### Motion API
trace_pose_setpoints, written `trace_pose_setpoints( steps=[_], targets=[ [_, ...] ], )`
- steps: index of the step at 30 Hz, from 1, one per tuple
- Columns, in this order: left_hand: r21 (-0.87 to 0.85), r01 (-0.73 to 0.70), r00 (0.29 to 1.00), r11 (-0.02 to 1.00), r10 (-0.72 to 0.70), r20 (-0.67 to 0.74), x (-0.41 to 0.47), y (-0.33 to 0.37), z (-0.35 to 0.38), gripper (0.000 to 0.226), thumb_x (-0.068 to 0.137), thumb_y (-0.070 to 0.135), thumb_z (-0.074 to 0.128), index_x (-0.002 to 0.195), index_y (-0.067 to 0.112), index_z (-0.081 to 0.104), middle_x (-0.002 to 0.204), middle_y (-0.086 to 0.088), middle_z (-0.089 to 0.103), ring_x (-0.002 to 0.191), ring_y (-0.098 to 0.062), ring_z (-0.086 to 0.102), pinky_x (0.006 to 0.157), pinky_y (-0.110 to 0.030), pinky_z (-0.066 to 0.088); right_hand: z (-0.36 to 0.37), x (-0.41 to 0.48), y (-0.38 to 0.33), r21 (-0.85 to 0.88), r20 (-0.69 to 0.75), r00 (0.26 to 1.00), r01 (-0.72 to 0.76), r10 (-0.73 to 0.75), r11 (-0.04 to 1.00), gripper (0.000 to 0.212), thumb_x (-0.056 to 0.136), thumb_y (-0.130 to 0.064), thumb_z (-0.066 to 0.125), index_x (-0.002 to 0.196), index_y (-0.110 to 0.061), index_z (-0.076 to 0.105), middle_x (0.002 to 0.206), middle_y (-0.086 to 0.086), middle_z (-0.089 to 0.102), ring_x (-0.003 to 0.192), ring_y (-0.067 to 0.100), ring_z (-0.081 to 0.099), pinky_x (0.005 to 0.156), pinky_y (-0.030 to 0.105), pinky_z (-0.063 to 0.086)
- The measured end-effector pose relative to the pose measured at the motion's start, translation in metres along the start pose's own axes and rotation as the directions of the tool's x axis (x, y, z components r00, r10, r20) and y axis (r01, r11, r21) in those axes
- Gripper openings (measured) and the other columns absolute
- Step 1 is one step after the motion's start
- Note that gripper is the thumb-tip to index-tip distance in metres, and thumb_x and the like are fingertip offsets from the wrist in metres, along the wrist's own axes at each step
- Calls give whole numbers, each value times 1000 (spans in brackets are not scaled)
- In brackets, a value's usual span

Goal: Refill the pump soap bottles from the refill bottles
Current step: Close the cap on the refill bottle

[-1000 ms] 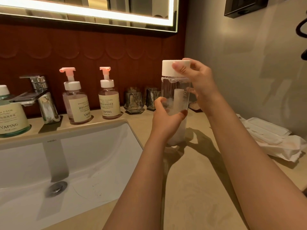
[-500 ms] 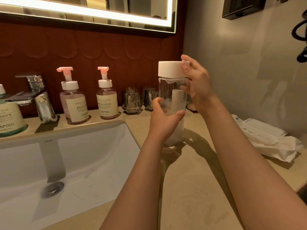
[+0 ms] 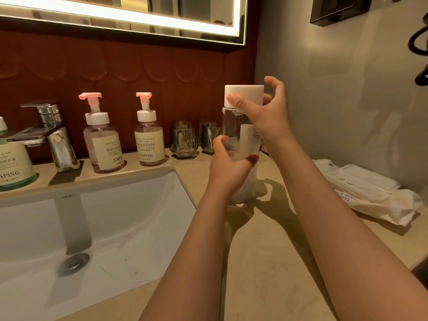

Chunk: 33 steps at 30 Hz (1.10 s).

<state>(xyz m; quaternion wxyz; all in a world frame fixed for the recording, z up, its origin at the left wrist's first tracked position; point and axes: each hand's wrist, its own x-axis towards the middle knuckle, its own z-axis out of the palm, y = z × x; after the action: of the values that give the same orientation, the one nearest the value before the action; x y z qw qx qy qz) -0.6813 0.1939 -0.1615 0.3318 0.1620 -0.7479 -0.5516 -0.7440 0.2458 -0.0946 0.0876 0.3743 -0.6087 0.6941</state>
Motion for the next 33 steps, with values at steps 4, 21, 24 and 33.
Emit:
trace_pose_setpoints(
  steps=[4,21,24,33],
  targets=[
    [-4,9,1000,1000,-9,3,0,1,0,67,84,21,66,134,25,23,136,-3,35,110,-14,34,90,-32,34,-1,2,1,29,64,996,-64,62,998,79,79,-34,70,142,-15,26,130,5,46,109,16,51,74,16,50],
    [94,39,997,995,-33,-68,-6,5,2,76,77,30,73,133,25,23,138,-7,36,123,-25,40,102,-40,39,6,-4,4,-149,-9,999,-35,34,988,65,74,-34,75,127,-13,43,110,-3,51,99,12,53,67,15,50],
    [104,34,995,994,-23,-100,-6,7,4,75,76,26,75,133,24,25,134,-7,40,120,-24,42,99,-38,41,9,-6,5,-246,-99,995,-22,-2,969,63,71,-42,74,123,-17,47,106,-6,52,98,12,54,79,30,54],
    [193,5,977,981,36,-210,-7,4,13,64,81,15,67,132,22,29,124,-10,50,108,-28,52,75,-33,44,17,-9,3,-298,-294,956,-92,0,950,60,70,-44,72,118,-20,47,93,-13,43,88,8,48,92,42,47]
  ],
)
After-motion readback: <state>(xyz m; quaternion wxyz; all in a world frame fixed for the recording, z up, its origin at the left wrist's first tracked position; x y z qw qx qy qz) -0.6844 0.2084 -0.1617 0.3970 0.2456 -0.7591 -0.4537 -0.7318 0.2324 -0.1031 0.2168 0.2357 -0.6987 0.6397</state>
